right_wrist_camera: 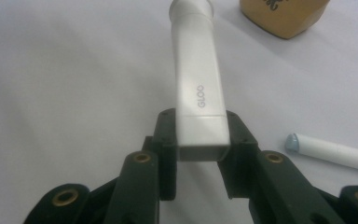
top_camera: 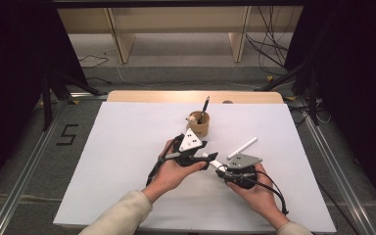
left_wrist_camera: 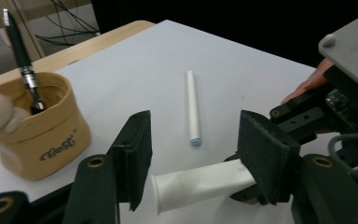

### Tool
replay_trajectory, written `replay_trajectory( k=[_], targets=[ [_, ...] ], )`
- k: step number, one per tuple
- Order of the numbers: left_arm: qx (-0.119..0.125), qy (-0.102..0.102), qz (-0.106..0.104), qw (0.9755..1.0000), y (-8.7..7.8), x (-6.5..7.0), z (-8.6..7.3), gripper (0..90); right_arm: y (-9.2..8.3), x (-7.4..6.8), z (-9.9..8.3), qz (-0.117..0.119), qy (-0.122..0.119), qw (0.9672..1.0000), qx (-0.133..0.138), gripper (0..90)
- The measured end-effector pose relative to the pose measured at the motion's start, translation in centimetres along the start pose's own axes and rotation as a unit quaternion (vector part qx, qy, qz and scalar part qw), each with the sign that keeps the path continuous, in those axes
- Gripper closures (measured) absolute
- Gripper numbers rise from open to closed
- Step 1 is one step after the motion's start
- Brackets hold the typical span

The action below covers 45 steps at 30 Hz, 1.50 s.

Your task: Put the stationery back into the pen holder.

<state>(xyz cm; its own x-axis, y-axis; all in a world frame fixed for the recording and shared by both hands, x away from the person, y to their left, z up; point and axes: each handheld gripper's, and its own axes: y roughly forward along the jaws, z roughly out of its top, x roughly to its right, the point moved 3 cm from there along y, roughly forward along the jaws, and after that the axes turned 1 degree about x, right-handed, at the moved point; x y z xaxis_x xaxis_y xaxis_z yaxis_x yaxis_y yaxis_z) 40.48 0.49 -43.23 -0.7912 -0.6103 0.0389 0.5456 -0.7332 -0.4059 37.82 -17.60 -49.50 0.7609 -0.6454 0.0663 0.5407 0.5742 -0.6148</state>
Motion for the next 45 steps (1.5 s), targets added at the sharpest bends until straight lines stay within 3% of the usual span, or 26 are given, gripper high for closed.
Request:
replay_trajectory(
  k=[6, 11, 14, 18, 29, 38, 45],
  targets=[
    [0.015, -0.013, 0.022, 0.9996, -1.4, -1.1, -0.7, 45.1, -0.2, 0.4, 0.0, -0.005, 0.016, 0.9998, 0.012, 70.9],
    [0.008, -0.028, 0.029, 0.9991, -2.2, -2.0, -2.3, 45.6, -0.2, 0.5, 0.0, -0.007, 0.022, 0.9996, 0.014, 70.9],
    [0.004, -0.055, 0.023, 0.9982, -2.3, -2.2, -3.6, 46.1, -0.3, 0.5, 0.1, -0.01, 0.022, 0.9996, 0.018, 70.9],
    [-0.01, -0.097, 0.006, 0.9952, -1.8, -2.0, -5.0, 45.2, -0.3, 0.5, 0.1, -0.013, 0.021, 0.9995, 0.02, 70.9],
    [-0.016, -0.142, -0.015, 0.9897, 0.2, -0.9, -5.0, 36.0, -0.3, 0.2, 0.2, -0.012, 0.017, 0.9995, 0.024, 70.9],
    [-0.015, -0.139, -0.014, 0.99, 1.1, -0.7, -4.7, 33.5, -0.2, 0.2, 0.2, -0.011, 0.016, 0.9995, 0.025, 70.9],
    [-0.015, -0.154, -0.02, 0.9878, 1.4, -0.7, -4.6, 32.9, -0.2, 0.1, 0.2, -0.012, 0.016, 0.9995, 0.026, 70.9]
  ],
)
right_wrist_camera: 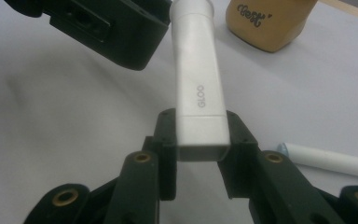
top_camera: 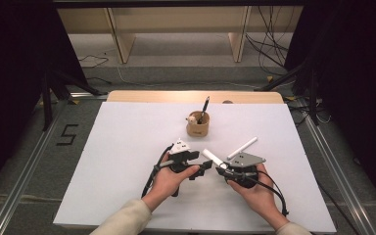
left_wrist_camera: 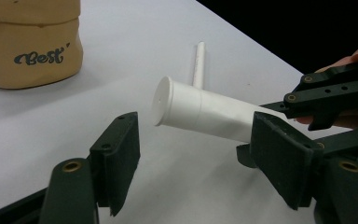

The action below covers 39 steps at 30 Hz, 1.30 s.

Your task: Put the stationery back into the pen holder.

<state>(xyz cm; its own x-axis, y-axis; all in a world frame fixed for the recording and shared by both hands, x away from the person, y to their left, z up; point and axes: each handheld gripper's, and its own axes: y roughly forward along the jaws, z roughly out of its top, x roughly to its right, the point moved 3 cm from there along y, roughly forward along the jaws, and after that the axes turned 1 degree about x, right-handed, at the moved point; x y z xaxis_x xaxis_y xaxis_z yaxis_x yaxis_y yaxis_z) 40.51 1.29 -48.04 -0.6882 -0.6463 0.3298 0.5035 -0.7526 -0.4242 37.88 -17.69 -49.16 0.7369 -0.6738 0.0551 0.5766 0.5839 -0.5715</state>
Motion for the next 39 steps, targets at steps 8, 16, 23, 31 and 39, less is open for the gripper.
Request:
replay_trajectory(
  k=[8, 16, 23, 31, 39],
  targets=[
    [0.002, -0.022, -0.008, 0.9997, 0.4, -0.1, 0.0, 32.7, 0.0, -0.1, 0.0, 0.002, -0.001, 1.0, 0.001, 70.9],
    [0.001, -0.044, -0.015, 0.9989, 0.9, -0.2, 0.0, 32.7, 0.0, -0.2, 0.1, 0.002, -0.004, 1.0, 0.004, 70.9],
    [0.007, -0.066, -0.025, 0.9975, 1.0, -0.1, 0.2, 32.5, 0.0, -0.2, 0.1, 0.001, -0.004, 1.0, 0.008, 70.9],
    [0.031, -0.086, -0.019, 0.9956, 0.6, -0.3, 0.7, 39.8, 0.0, -0.3, 0.2, 0.0, -0.007, 0.9999, 0.013, 70.8],
    [0.066, -0.095, -0.022, 0.993, -0.1, 0.0, 1.5, 51.9, 0.2, -0.4, 0.1, -0.005, -0.011, 0.9998, 0.015, 70.7]
  ],
)
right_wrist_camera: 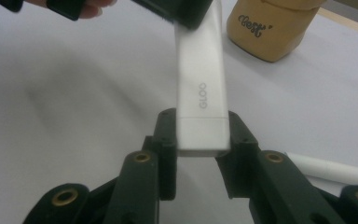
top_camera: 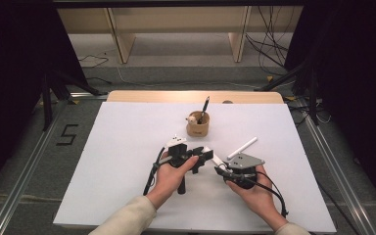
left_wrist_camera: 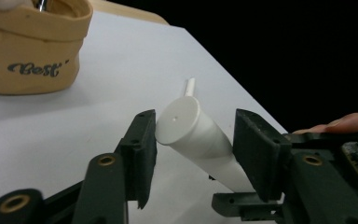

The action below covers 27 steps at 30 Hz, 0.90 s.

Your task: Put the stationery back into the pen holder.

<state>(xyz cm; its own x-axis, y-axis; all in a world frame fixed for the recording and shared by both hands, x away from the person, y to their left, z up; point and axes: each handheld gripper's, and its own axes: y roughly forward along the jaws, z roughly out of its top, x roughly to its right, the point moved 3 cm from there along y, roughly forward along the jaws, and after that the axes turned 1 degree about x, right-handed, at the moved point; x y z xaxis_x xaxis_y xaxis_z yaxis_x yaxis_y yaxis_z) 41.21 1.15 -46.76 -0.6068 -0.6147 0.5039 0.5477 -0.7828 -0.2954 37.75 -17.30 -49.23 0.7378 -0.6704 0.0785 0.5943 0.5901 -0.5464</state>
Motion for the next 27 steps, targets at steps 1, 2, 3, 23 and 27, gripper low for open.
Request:
replay_trajectory(
  k=[1, 2, 3, 23, 27],
  targets=[
    [0.003, 0.001, -0.002, 1.0, -0.1, 0.1, 0.1, 53.2, 0.0, 0.0, 0.0, 0.0, 0.0, 1.0, -0.002, 70.7],
    [0.006, 0.001, -0.005, 1.0, -0.2, 0.2, 0.2, 54.6, 0.1, 0.0, -0.1, 0.0, 0.0, 1.0, -0.002, 70.7],
    [0.01, 0.0, -0.006, 0.9999, -0.3, 0.3, 0.3, 55.8, 0.1, -0.1, -0.1, 0.001, -0.001, 1.0, -0.004, 70.7],
    [0.017, 0.089, -0.013, 0.9958, -0.8, 2.7, 1.1, 64.9, 0.3, 0.1, 0.0, -0.005, 0.015, 0.9998, 0.01, 61.1],
    [0.022, 0.11, -0.001, 0.9936, -0.8, 2.6, 1.2, 64.9, 0.3, 0.2, 0.0, -0.007, 0.023, 0.9996, 0.013, 54.7]
  ],
)
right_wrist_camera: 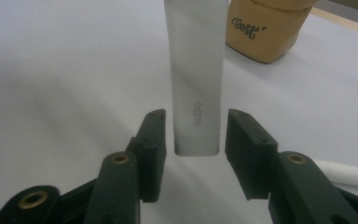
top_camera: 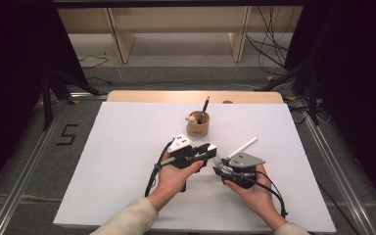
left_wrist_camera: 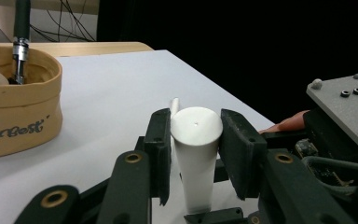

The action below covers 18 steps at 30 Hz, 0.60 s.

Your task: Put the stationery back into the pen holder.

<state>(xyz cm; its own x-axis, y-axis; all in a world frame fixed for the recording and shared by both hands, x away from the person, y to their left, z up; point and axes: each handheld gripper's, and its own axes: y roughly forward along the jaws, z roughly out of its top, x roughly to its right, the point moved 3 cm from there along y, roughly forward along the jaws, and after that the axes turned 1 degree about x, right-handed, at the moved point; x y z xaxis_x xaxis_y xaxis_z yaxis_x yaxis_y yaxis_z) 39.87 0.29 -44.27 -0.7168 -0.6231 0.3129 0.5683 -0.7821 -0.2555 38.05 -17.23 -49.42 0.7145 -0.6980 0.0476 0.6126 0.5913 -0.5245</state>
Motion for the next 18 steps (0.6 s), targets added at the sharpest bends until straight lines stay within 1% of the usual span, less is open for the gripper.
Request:
replay_trajectory(
  k=[4, 6, 11, 15, 18],
  targets=[
    [0.003, 0.023, 0.013, 0.9996, -0.11, -0.01, 0.06, 64.9, 0.02, 0.04, 0.07, -0.002, 0.007, 1.0, 0.006, 50.0],
    [0.003, 0.037, 0.019, 0.9991, -0.11, -0.05, 0.05, 64.9, 0.02, 0.05, 0.08, -0.001, 0.01, 0.9999, 0.007, 49.0],
    [0.003, 0.06, 0.036, 0.9976, -0.07, -0.25, 0.06, 64.9, 0.03, 0.01, 0.06, 0.001, 0.009, 0.9999, 0.007, 48.2],
    [0.008, 0.073, 0.048, 0.9962, 0.03, -0.53, 0.24, 64.9, -0.01, 0.03, 0.05, -0.001, 0.008, 0.9999, 0.007, 47.8],
    [0.014, 0.078, 0.056, 0.9952, 0.16, -0.84, 0.52, 64.9, -0.06, 0.08, 0.05, -0.004, 0.009, 0.9999, 0.009, 46.9]
  ],
)
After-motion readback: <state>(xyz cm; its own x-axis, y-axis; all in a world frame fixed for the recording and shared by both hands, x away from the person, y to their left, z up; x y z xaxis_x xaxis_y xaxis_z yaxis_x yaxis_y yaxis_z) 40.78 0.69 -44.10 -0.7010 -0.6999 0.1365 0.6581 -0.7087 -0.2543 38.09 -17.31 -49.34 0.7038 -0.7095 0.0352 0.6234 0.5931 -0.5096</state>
